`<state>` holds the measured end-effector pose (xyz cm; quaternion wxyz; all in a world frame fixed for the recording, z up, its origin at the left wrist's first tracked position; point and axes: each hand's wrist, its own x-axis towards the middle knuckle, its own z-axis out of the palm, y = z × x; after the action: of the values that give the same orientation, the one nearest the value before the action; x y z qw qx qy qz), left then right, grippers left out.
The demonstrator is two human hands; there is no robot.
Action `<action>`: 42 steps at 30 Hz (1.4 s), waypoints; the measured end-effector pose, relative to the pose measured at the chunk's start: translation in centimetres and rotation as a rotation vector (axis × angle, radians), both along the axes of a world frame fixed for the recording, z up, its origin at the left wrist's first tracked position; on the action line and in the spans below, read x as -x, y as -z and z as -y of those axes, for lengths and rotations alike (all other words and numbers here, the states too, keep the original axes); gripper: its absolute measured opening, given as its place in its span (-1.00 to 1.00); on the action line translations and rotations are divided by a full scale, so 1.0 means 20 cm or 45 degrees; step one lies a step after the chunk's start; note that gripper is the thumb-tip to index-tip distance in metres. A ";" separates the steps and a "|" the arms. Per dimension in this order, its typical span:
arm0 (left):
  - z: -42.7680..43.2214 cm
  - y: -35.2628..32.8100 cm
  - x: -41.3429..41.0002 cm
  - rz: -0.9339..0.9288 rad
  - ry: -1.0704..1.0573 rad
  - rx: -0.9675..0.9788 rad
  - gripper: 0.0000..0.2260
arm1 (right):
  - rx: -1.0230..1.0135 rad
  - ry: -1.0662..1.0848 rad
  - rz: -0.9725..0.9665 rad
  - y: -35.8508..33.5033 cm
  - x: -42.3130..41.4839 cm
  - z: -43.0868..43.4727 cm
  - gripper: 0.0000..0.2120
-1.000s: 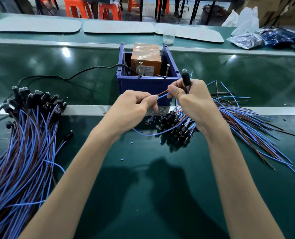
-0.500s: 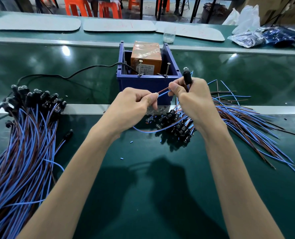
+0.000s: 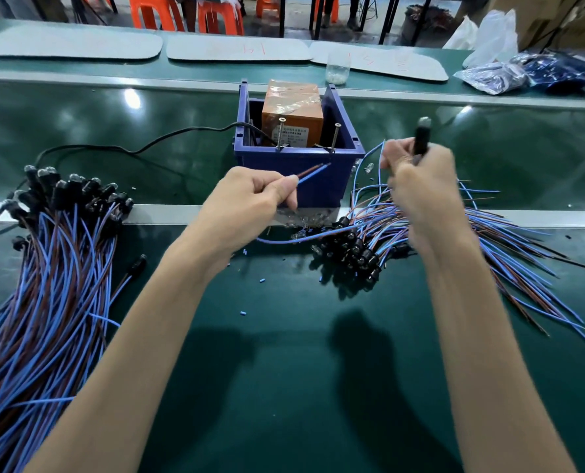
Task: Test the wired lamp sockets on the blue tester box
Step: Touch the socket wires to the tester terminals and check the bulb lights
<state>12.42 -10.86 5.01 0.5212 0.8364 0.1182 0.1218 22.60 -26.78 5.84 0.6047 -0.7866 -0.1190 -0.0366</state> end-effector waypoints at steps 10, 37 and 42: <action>0.05 0.03 -0.02 -0.002 0.021 0.138 -0.62 | 0.086 -0.206 -0.055 0.00 0.04 -0.03 -0.82; 0.16 0.02 -0.05 0.190 -0.157 0.714 -0.79 | -0.421 -0.270 -0.266 0.00 0.08 -0.06 -0.77; 0.18 0.03 -0.05 0.237 -0.134 0.783 -0.80 | -0.319 -0.476 -0.304 0.00 0.15 -0.10 -0.80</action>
<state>13.34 -14.51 4.48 0.7509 0.6179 0.1444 0.1833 19.67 -24.78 5.88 0.7036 -0.6685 -0.1846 0.1545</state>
